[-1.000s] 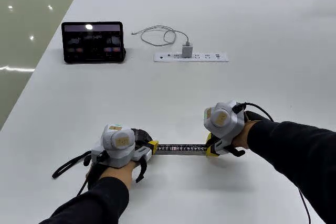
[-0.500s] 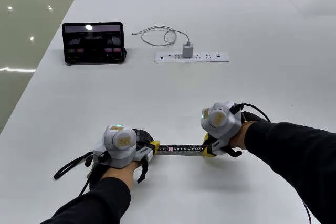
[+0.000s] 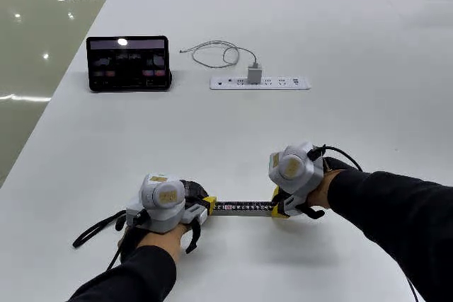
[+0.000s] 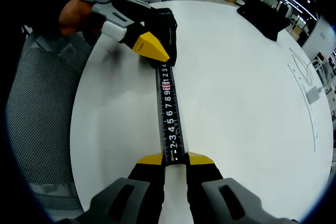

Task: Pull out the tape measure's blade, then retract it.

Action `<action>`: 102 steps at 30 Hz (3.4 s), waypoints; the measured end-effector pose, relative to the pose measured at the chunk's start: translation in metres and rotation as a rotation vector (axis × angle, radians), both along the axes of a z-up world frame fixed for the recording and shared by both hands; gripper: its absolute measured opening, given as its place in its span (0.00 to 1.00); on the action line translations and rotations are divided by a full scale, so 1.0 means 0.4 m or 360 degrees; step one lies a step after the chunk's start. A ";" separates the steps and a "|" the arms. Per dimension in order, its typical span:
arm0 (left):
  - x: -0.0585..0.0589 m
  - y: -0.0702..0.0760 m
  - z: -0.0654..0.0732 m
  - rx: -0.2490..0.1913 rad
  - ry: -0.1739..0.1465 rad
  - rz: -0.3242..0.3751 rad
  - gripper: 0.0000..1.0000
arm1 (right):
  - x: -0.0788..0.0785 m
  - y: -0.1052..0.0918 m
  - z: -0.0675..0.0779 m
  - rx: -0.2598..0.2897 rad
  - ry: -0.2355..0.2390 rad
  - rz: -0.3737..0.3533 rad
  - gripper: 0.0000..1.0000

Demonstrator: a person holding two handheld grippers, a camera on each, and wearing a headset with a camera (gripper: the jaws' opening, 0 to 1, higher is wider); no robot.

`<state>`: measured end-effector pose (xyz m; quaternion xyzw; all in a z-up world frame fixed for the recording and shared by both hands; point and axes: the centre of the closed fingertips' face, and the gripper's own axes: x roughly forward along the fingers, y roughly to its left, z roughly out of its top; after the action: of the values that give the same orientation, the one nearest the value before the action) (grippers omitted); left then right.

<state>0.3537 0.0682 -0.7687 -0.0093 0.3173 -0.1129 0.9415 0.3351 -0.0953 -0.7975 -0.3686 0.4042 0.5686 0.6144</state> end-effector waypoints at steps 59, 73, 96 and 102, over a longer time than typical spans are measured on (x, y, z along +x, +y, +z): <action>0.003 0.004 -0.001 -0.0005 0.0008 0.0016 0.64 | -0.001 0.100 -0.001 0.0106 -0.0005 0.0049 0.10; 0.003 0.004 -0.003 -0.0003 0.0009 0.0014 0.64 | -0.003 0.119 0.002 0.0130 0.0000 0.0072 0.10; 0.001 0.002 -0.001 -0.0007 0.0011 0.0015 0.64 | -0.004 0.143 0.003 0.0173 0.0003 0.0066 0.10; 0.002 0.002 -0.001 -0.0013 0.0012 0.0016 0.64 | -0.004 0.154 0.004 0.0196 0.0005 0.0057 0.10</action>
<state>0.3543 0.0691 -0.7692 -0.0151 0.3204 -0.1094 0.9408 0.3336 -0.0339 -0.7958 -0.3364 0.3628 0.6040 0.6248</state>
